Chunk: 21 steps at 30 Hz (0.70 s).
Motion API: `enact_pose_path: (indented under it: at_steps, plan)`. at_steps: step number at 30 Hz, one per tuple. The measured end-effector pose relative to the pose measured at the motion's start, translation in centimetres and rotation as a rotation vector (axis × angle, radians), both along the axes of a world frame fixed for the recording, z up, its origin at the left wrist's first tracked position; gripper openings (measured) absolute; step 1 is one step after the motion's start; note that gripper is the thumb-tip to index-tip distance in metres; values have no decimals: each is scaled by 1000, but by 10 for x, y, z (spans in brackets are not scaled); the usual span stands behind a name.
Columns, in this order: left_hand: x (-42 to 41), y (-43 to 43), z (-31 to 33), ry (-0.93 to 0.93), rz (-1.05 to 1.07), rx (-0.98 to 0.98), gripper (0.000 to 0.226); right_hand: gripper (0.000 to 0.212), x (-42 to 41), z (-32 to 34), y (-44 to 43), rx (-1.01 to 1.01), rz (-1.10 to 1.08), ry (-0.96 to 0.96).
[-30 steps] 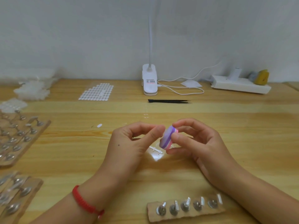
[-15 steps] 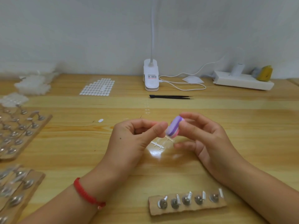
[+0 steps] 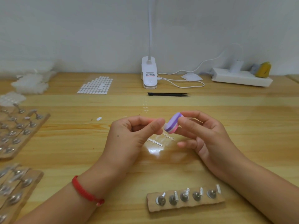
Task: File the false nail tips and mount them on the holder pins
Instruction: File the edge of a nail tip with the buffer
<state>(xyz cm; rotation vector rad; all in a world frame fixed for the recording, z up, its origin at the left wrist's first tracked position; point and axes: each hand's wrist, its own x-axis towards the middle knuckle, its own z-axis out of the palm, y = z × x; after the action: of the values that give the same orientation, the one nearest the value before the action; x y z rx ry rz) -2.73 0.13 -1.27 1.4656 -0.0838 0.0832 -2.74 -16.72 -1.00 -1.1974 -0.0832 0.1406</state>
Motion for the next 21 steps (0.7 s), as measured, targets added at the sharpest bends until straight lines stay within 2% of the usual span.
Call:
enact_pose_path:
  at_steps: [10,15,21]
  plan:
    - [0,1,0,6,-26,32,18,24,1,-2,-1,11,-27,1]
    - [-1,0,1,-22,-6,65,21,17,-1,-2,-1,-23,4,-46]
    - [-1,-1,2,-2,12,74,23,21,-3,-1,4,-113,41,-89]
